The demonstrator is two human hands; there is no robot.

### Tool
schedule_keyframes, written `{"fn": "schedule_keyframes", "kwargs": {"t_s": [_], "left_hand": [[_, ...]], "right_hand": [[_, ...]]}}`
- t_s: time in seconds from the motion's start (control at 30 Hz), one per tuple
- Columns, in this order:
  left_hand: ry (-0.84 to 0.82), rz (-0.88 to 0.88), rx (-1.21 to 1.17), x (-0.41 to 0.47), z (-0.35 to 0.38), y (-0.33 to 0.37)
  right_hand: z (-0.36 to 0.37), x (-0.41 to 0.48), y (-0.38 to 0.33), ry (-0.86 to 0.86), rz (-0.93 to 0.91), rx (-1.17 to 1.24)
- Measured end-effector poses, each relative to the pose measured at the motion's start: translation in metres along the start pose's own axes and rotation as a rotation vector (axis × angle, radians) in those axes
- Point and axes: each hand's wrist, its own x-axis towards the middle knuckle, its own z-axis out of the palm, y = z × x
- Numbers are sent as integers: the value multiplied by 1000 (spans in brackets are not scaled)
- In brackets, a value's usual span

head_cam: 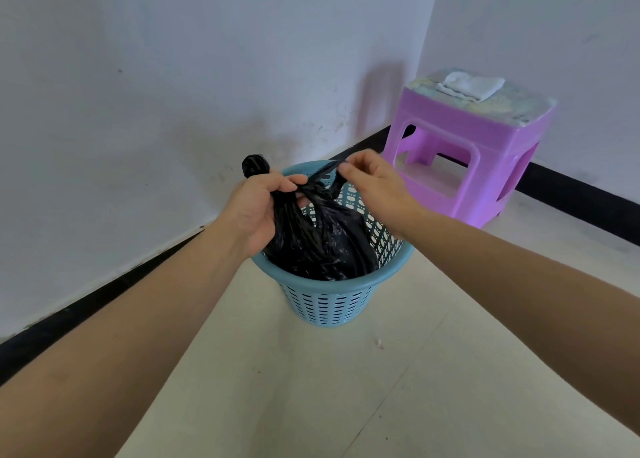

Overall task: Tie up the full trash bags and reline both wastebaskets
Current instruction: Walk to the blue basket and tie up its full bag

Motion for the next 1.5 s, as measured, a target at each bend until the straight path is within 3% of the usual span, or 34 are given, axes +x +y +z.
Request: {"fn": "schedule_keyframes", "kwargs": {"t_s": [0.1,0.2,0.27,0.37,0.43,0.53,0.7,0.8,0.87,1.0,1.07,1.3,1.5], "left_hand": [[-37,-30,24,-1,5,0],[58,-32,-90,9,8,3],[166,46,-211,17,11,6],[241,167,-184,20,10,8],[227,196,-195,16,10,9],[202,170,-428,15,13,14],[270,138,-696,28,10,16],[357,135,-721,33,9,13],[471,129,-648,34,5,9],[666,93,-255,31,-18,-2],[690,84,-143,30,-29,-8],[567,121,-28,32,-20,-16],[460,185,29,31,-18,-14]], "right_hand": [[3,3,-9,52,44,227],[6,4,-10,89,153,386],[5,6,-5,70,204,276],[-2,7,7,-37,201,-146],[-8,7,12,-49,267,-179],[-13,7,9,-9,395,289],[-17,19,-16,146,339,997],[-6,19,-29,187,297,1145],[1,18,-22,179,297,970],[-23,21,16,309,188,129],[-43,22,27,383,155,-109],[-81,15,47,488,161,-326],[-89,16,47,445,101,-503]]}}
